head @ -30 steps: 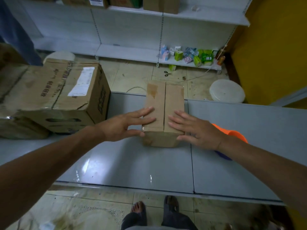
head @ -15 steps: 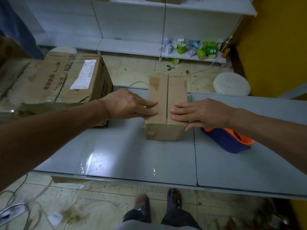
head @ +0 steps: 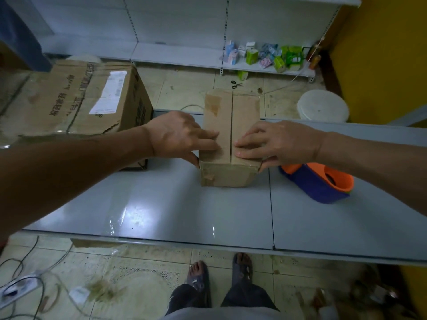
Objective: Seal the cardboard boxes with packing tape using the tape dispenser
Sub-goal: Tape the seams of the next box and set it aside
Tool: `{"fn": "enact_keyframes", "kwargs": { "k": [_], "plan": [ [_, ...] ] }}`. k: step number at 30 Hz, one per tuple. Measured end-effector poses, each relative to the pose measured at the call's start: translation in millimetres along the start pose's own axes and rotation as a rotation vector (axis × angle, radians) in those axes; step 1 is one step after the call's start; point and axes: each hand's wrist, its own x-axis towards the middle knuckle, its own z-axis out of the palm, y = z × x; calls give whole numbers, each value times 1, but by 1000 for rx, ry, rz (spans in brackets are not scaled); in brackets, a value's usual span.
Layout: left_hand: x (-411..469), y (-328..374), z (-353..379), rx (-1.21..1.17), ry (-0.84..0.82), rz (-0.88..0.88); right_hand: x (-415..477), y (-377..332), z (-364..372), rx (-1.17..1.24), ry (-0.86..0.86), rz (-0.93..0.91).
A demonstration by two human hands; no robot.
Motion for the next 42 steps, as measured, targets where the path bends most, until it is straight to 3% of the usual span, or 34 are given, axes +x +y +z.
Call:
{"fn": "enact_keyframes", "kwargs": {
  "k": [4,8,15,20,22,25,26,28,33,42],
  "plan": [
    [15,-5,3,90,-61,-4,1,5,6,19,0,4],
    [19,-19,17,-23,-137,38,-2,6,13,61,43,44],
    [17,-17,25,-57,-173,-76,-12,-3,32,74,119,148],
    [9,16,20,17,-138,-348,-15,-31,14,118,26,299],
    [-4,31,14,-161,-19,-608,-15,-57,14,202,149,497],
    [7,65,-3,-985,411,-1149,17,-92,19,616,614,1096],
    [18,77,-3,-1230,520,-1246,35,-98,21,845,735,1300],
    [43,96,7,-1392,611,-1314,68,-104,27,1143,919,1527],
    [57,107,35,-1434,833,-1401,88,-111,44,1132,1198,1605],
    [60,108,33,-1565,898,-1497,88,-115,36,1261,1231,1572]
  ]
}}
